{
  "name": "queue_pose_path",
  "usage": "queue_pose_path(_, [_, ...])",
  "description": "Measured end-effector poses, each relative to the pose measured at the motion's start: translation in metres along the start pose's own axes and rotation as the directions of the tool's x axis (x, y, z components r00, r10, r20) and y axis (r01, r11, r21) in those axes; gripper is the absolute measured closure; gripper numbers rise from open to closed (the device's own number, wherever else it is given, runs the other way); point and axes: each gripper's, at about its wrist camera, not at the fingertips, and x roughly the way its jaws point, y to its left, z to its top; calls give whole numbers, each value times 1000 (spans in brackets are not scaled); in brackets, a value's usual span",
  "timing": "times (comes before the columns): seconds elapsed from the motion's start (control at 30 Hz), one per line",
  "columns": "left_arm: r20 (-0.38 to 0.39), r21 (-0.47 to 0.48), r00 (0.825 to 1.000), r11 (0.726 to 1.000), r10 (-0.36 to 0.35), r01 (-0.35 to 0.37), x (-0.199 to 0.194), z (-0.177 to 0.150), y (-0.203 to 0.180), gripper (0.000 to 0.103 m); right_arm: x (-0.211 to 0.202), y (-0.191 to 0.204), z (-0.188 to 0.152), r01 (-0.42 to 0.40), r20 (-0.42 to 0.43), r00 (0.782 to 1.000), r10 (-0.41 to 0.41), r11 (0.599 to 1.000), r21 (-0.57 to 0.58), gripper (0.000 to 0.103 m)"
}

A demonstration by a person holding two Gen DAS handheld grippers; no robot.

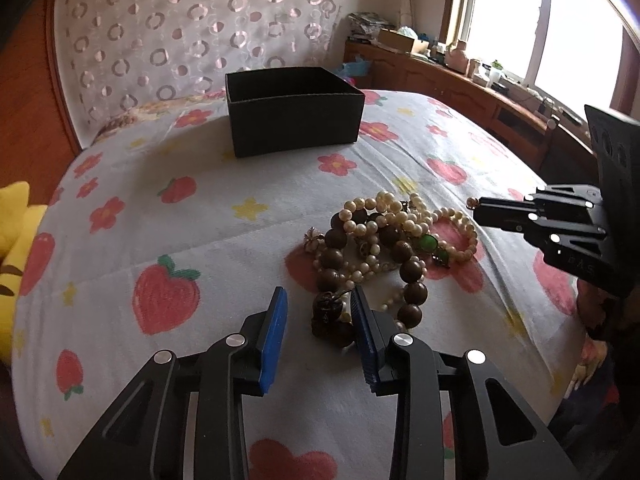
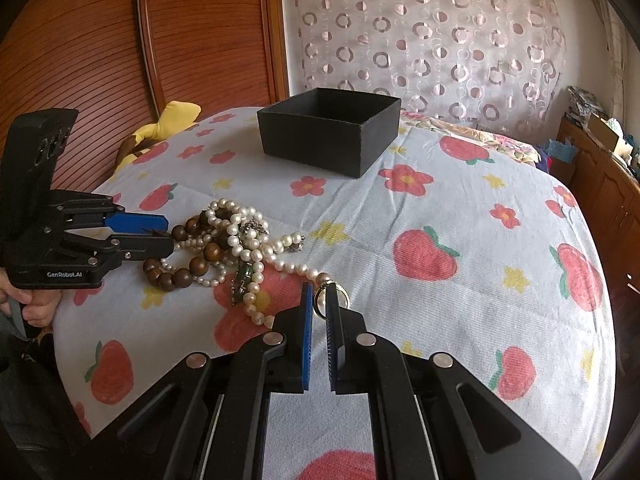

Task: Organize jewelry
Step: 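Grasp a ring on the pearl strand with the right tool while the left reaches the beads, then carry the brown bead bracelet and ring to the black box with both tools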

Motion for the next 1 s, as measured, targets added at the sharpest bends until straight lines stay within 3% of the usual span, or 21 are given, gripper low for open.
queue_pose_path(0.17, [9, 25, 1000, 1000, -8, 8, -5, -4, -7, 71, 0, 0, 0, 0, 1, 1000, 0, 1000, 0, 96])
queue_pose_path(0.23, [11, 19, 1000, 1000, -17, 17, -5, -4, -5, 77, 0, 0, 0, 0, 1, 1000, 0, 1000, 0, 96])
queue_pose_path(0.27, [14, 12, 999, 999, -34, 34, -6, -5, -3, 86, 0, 0, 0, 0, 1, 1000, 0, 1000, 0, 96])
queue_pose_path(0.3, [18, 7, 999, 999, -44, 44, -7, -5, -2, 89, 0, 0, 0, 0, 0, 1000, 0, 1000, 0, 96])
queue_pose_path(0.57, [83, -31, 992, 995, -92, 95, -26, -4, 10, 92, 0, 0, 0, 0, 1, 1000, 0, 1000, 0, 96])
queue_pose_path(0.6, [96, -38, 991, 995, -92, 96, -30, -3, 13, 99, 0, -1, 0, 0, 1, 1000, 0, 1000, -1, 96])
queue_pose_path(1.0, [208, -57, 975, 994, -80, 94, -71, 18, 25, 100, -1, -1, 0, 7, 4, 1000, -7, 1000, -5, 96])
